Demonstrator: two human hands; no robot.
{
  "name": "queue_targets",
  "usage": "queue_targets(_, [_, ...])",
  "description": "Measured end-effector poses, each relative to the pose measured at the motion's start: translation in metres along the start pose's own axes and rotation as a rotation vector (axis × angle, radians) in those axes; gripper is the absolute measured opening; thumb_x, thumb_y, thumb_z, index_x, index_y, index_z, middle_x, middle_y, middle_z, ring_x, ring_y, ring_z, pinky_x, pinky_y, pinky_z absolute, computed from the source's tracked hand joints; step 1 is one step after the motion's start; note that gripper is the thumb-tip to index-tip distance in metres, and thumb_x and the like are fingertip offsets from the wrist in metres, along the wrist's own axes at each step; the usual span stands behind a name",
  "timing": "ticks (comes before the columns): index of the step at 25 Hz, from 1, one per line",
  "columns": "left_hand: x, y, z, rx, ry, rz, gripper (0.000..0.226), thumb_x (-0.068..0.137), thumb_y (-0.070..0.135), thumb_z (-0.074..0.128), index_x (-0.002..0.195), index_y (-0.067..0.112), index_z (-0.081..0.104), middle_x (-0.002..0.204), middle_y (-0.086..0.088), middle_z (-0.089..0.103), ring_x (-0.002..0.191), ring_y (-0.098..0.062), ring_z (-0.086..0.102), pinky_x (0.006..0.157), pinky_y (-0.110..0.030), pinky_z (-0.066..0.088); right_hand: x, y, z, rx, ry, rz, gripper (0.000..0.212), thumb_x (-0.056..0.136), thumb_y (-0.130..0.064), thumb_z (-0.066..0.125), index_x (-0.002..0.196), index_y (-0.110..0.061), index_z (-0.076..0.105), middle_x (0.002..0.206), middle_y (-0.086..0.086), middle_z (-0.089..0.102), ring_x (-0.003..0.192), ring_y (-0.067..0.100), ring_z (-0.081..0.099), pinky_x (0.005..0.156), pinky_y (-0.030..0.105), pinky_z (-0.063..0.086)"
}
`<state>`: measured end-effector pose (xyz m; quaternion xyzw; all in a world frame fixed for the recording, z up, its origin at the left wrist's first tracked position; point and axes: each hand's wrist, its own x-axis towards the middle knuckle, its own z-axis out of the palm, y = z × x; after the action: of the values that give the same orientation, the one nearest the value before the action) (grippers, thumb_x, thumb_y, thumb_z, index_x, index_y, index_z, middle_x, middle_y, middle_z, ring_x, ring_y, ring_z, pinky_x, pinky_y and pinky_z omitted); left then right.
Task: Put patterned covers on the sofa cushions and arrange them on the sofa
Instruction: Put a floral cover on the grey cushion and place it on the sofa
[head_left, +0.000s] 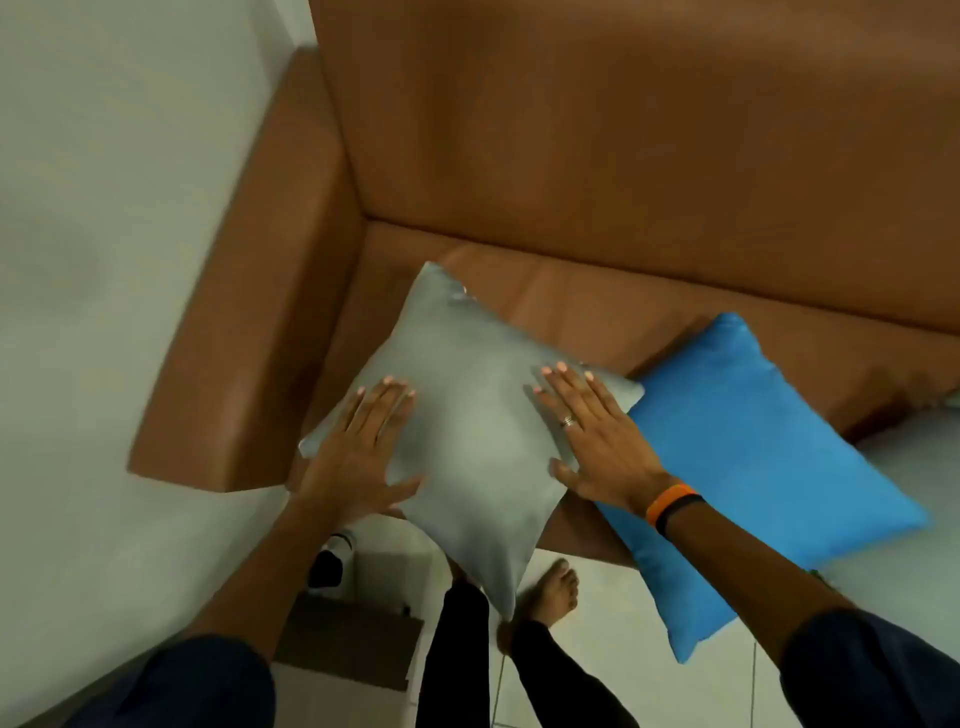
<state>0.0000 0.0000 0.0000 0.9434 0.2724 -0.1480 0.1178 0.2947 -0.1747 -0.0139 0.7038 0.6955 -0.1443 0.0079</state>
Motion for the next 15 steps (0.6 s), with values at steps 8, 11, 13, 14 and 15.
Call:
queue_targets(8, [-0.004,-0.015,0.113,0.044,-0.132,-0.005,0.137,0.056,0.079,0.079,0.159,0.010,0.021,0.166,-0.024,0.028,0.154,-0.044,0.025,0.119,-0.071,0.027,0.000,0.003,0.094,0.009,-0.065,0.037,0.070,0.098,-0.028,0.032,0.164,-0.013,0.015,0.173,0.018,0.014,0.160,0.037,0.010,0.125,0.061,0.024])
queue_targets(11, [0.021,-0.015,0.137,0.014,-0.054,-0.058,0.118,0.069,0.081,0.062,0.158,0.013,0.026,0.164,-0.020,0.031,0.153,-0.039,0.027,0.120,-0.068,0.024,0.016,0.008,0.112,-0.024,-0.025,0.076,0.086,0.085,-0.014,0.050,0.164,-0.014,0.016,0.173,0.016,0.016,0.159,0.035,0.015,0.125,0.061,0.024])
queue_targets(13, [0.025,-0.018,0.138,-0.051,0.062,-0.046,0.100,0.078,0.077,0.053,0.153,0.014,0.035,0.158,-0.019,0.044,0.148,-0.037,0.039,0.118,-0.064,0.030,0.019,0.010,0.108,-0.003,-0.009,0.069,0.082,0.082,-0.019,0.050,0.161,-0.014,0.028,0.170,0.014,0.027,0.157,0.035,0.025,0.124,0.058,0.024])
queue_targets(14, [0.021,-0.018,0.139,-0.076,0.138,-0.026,0.091,0.081,0.073,0.051,0.149,0.014,0.039,0.152,-0.019,0.052,0.142,-0.037,0.049,0.116,-0.060,0.034,0.018,0.008,0.101,0.036,-0.001,0.066,0.073,0.085,-0.022,0.048,0.157,-0.013,0.038,0.166,0.013,0.037,0.154,0.034,0.033,0.123,0.057,0.026])
queue_targets(15, [0.022,-0.016,0.128,-0.122,0.198,-0.013,0.083,0.086,0.071,0.047,0.145,0.013,0.043,0.145,-0.019,0.060,0.133,-0.037,0.059,0.113,-0.055,0.038,0.018,0.006,0.090,0.089,0.030,0.072,0.065,0.088,-0.025,0.047,0.152,-0.013,0.048,0.160,0.012,0.047,0.149,0.033,0.042,0.121,0.055,0.030])
